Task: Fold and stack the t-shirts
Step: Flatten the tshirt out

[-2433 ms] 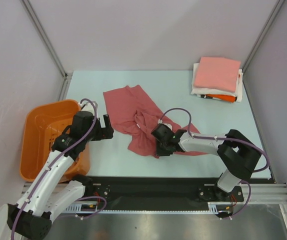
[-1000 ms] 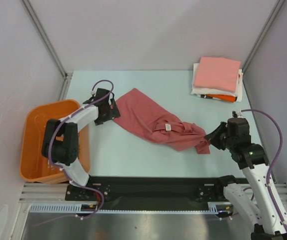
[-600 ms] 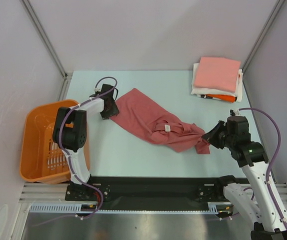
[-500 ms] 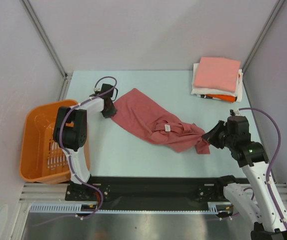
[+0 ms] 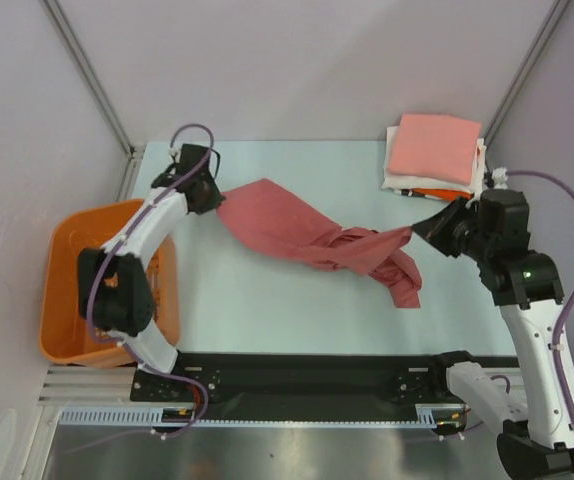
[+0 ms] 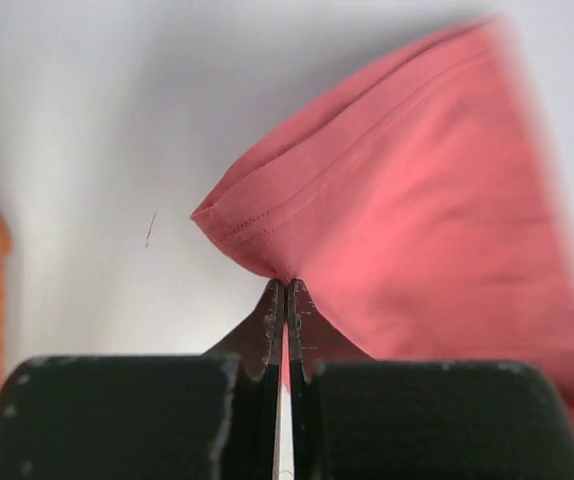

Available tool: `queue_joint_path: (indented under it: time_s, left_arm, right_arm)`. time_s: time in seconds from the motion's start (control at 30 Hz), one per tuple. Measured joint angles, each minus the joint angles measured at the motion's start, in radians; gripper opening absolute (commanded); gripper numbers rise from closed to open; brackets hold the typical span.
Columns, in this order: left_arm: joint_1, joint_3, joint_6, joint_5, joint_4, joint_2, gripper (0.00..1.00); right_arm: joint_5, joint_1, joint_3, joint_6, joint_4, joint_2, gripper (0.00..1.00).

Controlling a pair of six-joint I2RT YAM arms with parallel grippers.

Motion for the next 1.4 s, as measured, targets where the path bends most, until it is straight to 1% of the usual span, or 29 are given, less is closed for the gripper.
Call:
queue_joint_path:
  time_s: [0.07,0.17,0.33,0.37,0.47,0.57,0.67,0.77,0.9,1.0,1.1,1.2,1.3,1.4]
  left_arm:
    - [0.0,0.07,0.004,0.007,-0.048,-0.104,0.01]
    - [0.0,0.258,0.02,0.028,-0.104,-0.227,0.0]
    - [-0.001,0.569,0.043,0.044,-0.185,-0.351,0.0]
    - [-0.001,0.612,0.045,0.053,-0.198,-0.376,0.0]
    - [-0.001,0.685,0.055,0.086,-0.234,-0.447,0.0]
    - [-0.001,0.713,0.07,0.137,-0.254,-0.499,0.0]
    - [-0.001,0.715,0.085,0.212,-0.265,-0.546,0.0]
    - [-0.007,0.686,0.106,0.267,-0.264,-0.596,0.01]
    - [-0.013,0.595,0.139,0.341,-0.255,-0.711,0.0]
    - [-0.014,0.586,0.145,0.381,-0.243,-0.756,0.0]
    - [-0.014,0.587,0.147,0.418,-0.205,-0.806,0.0]
    - [-0.016,0.591,0.146,0.43,-0.174,-0.833,0.0]
    - [-0.016,0.592,0.135,0.413,-0.151,-0.822,0.0]
    - [-0.017,0.584,0.108,0.359,-0.146,-0.767,0.0]
  right_arm:
    - [-0.007,-0.015,0.109,0.0,0.005,0.043,0.0]
    - [-0.021,-0.056,0.308,-0.003,-0.013,0.115,0.0]
    - [-0.037,-0.154,0.656,-0.016,-0.052,0.224,0.0]
    - [-0.032,-0.17,0.745,-0.019,-0.074,0.247,0.0]
    - [-0.01,-0.18,0.919,-0.035,-0.104,0.274,0.0]
    - [0.032,-0.18,1.038,-0.057,-0.133,0.271,0.0]
    - [0.087,-0.175,1.11,-0.09,-0.154,0.246,0.0]
    - [0.147,-0.14,1.12,-0.145,-0.143,0.175,0.0]
    - [0.206,-0.067,1.063,-0.222,-0.07,0.048,0.0]
    - [0.254,-0.007,1.093,-0.295,-0.032,0.002,0.0]
    - [0.272,0.034,1.175,-0.357,-0.01,0.008,0.0]
    - [0.282,0.048,1.263,-0.422,0.007,0.039,0.0]
    - [0.282,0.048,1.278,-0.47,0.044,0.064,0.0]
    - [0.291,0.049,1.274,-0.511,0.073,0.129,0.0]
